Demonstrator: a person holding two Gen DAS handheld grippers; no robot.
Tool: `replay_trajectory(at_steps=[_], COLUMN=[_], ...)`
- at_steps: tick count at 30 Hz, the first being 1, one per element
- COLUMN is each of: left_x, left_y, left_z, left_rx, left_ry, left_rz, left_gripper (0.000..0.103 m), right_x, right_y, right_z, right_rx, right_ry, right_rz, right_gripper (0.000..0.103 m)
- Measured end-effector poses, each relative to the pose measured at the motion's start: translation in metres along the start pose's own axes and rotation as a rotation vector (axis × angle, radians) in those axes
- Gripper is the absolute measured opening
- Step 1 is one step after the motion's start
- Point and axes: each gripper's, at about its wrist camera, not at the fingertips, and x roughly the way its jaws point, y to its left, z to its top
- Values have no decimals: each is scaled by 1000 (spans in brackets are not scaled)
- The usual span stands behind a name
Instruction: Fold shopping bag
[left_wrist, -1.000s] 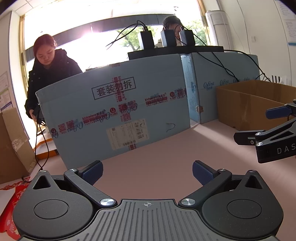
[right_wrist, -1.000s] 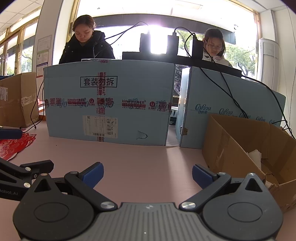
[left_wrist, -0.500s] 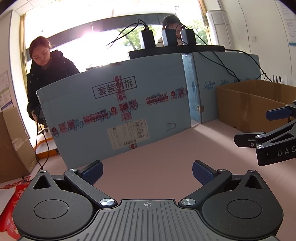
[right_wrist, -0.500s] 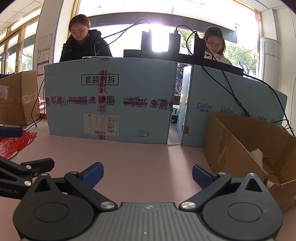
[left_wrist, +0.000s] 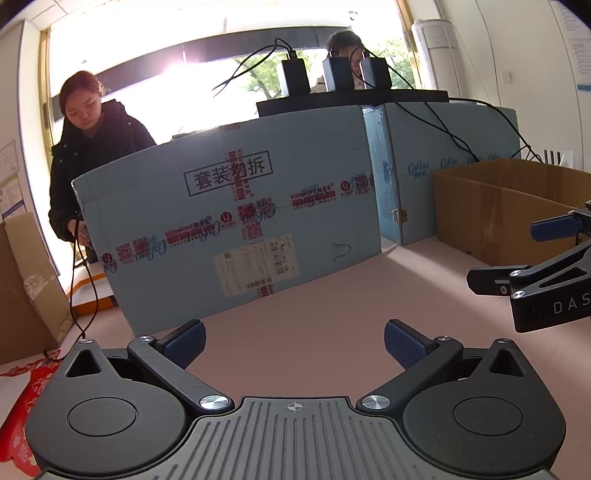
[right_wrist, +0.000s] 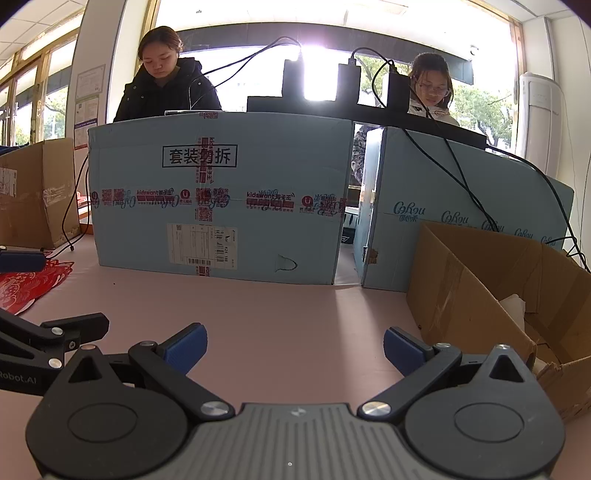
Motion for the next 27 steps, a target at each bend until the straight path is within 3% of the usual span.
replay_trajectory(at_steps=[27], left_x=[-2], left_y=[-1], left_z=[-2], left_rx=[-2], left_ry=[2], left_rz=[6], left_gripper=[103], right_x=[2], right_y=[-1], right_z=[-2], right_rx=[-1], right_ry=[6], right_rz=[11], right_gripper=[103])
